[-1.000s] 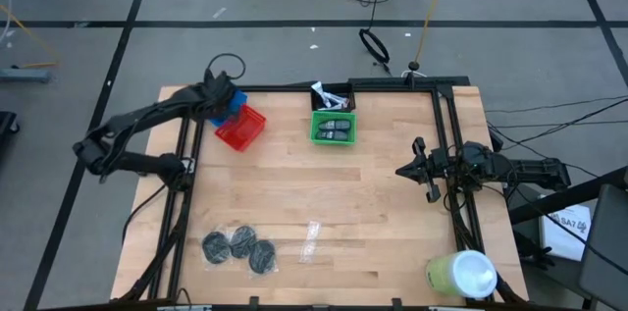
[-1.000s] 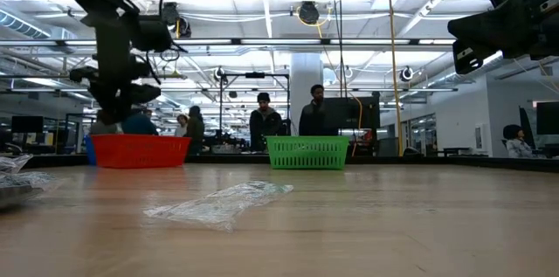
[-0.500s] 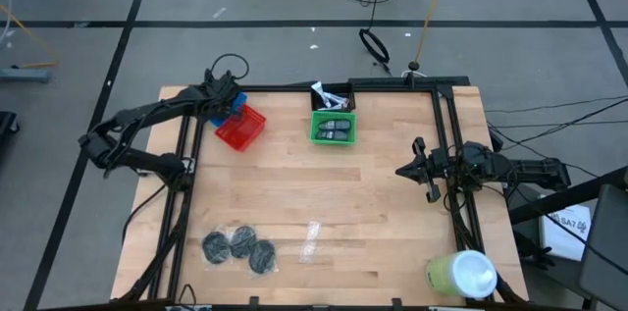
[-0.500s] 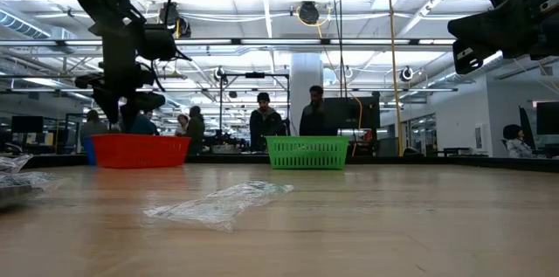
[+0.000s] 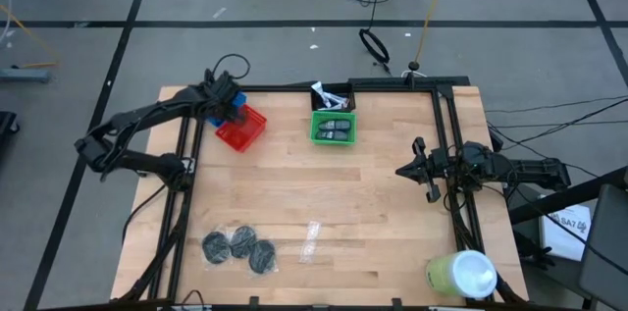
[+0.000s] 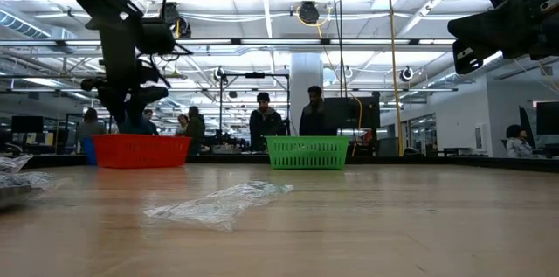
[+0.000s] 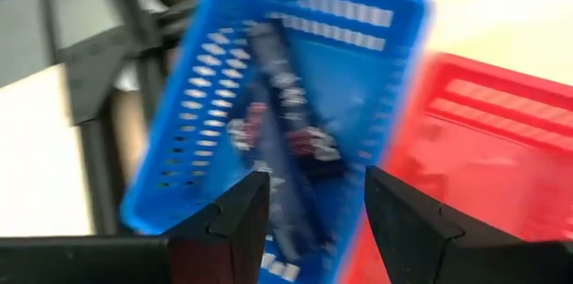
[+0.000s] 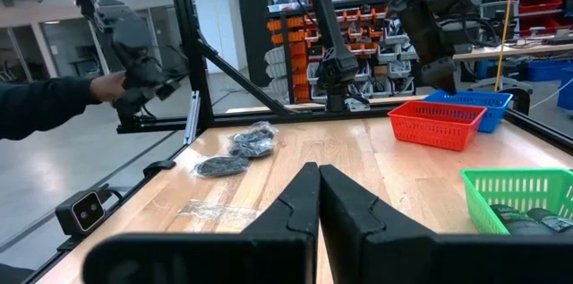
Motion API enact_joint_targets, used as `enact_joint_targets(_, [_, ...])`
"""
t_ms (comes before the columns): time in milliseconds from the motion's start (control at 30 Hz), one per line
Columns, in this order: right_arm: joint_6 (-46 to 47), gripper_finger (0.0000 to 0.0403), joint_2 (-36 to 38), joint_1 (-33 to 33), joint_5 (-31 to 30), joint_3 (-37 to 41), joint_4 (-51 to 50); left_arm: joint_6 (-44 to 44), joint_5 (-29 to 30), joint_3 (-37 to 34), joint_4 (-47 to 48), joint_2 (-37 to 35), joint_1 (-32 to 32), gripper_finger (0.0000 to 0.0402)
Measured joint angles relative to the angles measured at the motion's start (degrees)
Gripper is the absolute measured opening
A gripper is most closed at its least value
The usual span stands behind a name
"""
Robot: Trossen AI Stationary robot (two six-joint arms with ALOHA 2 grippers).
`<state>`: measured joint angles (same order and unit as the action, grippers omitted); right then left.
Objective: Pick & Place Travel size toiletries
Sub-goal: Put the left black hairbrush into the red bin
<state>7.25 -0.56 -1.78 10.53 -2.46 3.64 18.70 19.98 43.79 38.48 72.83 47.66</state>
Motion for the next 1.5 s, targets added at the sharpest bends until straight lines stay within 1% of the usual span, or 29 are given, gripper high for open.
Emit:
enact_joint_targets(100, [0.0, 0.0, 0.0, 0.0, 0.02, 0.01, 0.01, -0.73, -4.13, 0.02, 0.02, -1.76, -1.81, 0.0182])
enact_joint_targets(200, [0.02, 0.0, 0.0, 0.0, 0.02, 0.02, 0.01, -0.41, -6.9, 0.02, 0.02, -4.64, -4.05, 0.0182])
enact_joint_targets(300, [0.01, 0.0, 0.0, 0.01, 0.02, 0.0, 0.02, 0.65, -7.72, 0.04, -0.74, -8.21, -7.42, 0.0182])
enact_joint_targets(367, [0.0, 0.0, 0.0, 0.01, 0.01, 0.01, 0.01, 1.55, -7.89, 0.04, -2.2, -11.04, -10.98, 0.0182])
enact_joint_targets(467, [0.02, 0.0, 0.02, 0.02, 0.02, 0.0, 0.02, 2.9, -7.97, 0.07, -6.02, -15.41, -18.5, 0.0182])
enact_joint_targets(567, [0.0, 0.0, 0.0, 0.02, 0.02, 0.02, 0.0, 3.73, -7.98, 0.09, -11.3, -18.92, -27.85, 0.0182])
enact_joint_targets(700, [0.02, 0.0, 0.0, 0.01, 0.02, 0.01, 0.0, 1.79, -6.28, 0.09, -23.32, -22.05, -42.47, 0.0182])
enact_joint_targets(800, [0.01, 0.0, 0.01, 0.01, 0.02, 0.01, 0.0, -0.37, -5.89, 0.17, -32.65, -23.02, -51.99, 0.0182])
enact_joint_targets(833, [0.01, 0.0, 0.02, 0.02, 0.02, 0.02, 0.01, -0.6, -6.6, 0.17, -35.15, -23.07, -54.49, 0.0182])
enact_joint_targets(900, [0.0, 0.0, 0.0, 0.02, 0.0, 0.02, 0.02, 0.72, -9.27, 0.17, -38.02, -23.07, -58.88, 0.0182])
enact_joint_targets(1033, [0.02, 0.0, 0.02, 0.01, 0.02, 0.0, 0.02, 6.37, -20.55, 0.17, -37.75, -22.14, -65.86, 0.0182])
enact_joint_targets(1067, [0.0, 0.0, 0.02, 0.01, 0.02, 0.0, 0.02, 7.64, -22.02, 0.17, -38.15, -21.2, -67.62, 0.0182])
enact_joint_targets(1133, [0.02, 0.0, 0.01, 0.02, 0.02, 0.0, 0.02, 8.94, -21.84, 0.17, -38.78, -18.53, -71.67, 0.0182])
enact_joint_targets(1233, [0.02, 0.0, 0.0, 0.02, 0.0, 0.02, 0.02, 10.32, -18.13, 0.38, -38.67, -14.83, -78.19, 0.0182])
enact_joint_targets(1300, [0.02, 0.0, 0.01, 0.01, 0.0, 0.01, 0.02, 11.95, -15.52, 1.77, -38.33, -11.41, -81.79, 0.0182])
enact_joint_targets(1400, [0.01, 0.0, 0.01, 0.01, 0.02, 0.0, 0.02, 17.26, -12.01, 5.29, -31.96, -5.69, -85.52, 0.0182])
enact_joint_targets(1500, [0.01, 0.0, 0.02, 0.01, 0.02, 0.02, 0.02, 26.44, -10.69, 11.8, -20.59, -0.38, -87.67, 0.0182])
